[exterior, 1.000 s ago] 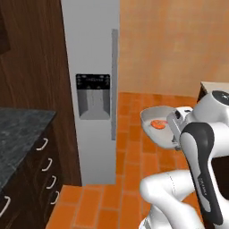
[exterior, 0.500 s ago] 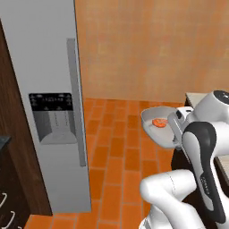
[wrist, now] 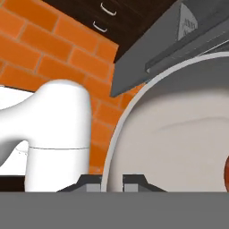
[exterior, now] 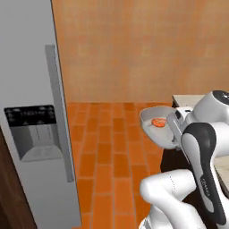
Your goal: Take the meat container that has the shrimp and place it on the second highest rack of the freezer. Then take the vegetable container that has the eggplant and corn and place it on the highest rack of the freezer.
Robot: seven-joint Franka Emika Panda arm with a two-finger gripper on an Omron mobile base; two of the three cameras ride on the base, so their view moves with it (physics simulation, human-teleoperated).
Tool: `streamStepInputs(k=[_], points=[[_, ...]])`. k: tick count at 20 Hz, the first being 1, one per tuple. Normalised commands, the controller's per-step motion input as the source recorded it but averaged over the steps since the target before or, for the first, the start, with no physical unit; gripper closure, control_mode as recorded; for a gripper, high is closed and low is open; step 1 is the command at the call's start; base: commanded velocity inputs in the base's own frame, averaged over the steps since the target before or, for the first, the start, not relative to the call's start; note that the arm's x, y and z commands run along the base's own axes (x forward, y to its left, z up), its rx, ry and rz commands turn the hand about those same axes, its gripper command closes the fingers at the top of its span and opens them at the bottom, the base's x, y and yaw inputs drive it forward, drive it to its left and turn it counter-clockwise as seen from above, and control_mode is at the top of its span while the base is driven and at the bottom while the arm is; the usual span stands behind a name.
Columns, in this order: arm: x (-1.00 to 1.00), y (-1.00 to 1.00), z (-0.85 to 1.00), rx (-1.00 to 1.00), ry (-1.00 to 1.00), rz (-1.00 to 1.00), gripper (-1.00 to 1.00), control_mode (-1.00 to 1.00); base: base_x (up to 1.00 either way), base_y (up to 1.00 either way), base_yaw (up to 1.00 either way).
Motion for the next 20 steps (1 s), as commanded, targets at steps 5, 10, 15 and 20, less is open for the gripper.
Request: streamStepInputs(k=[5,10,15,20], points=[[0.00,0.00,0.00,0.00,0.00,0.00,1.00,1.00,0.91,-0.03,-0.38],[0.00,0.00,0.00,0.00,0.00,0.00,1.00,1.00,1.00,0.00,-0.02],[0.00,0.00,0.00,0.00,0.00,0.00,1.00,1.00,1.00,0.00,0.20],[0.00,0.00,0.00,0.00,0.00,0.00,1.00,1.00,1.00,0.00,0.33]])
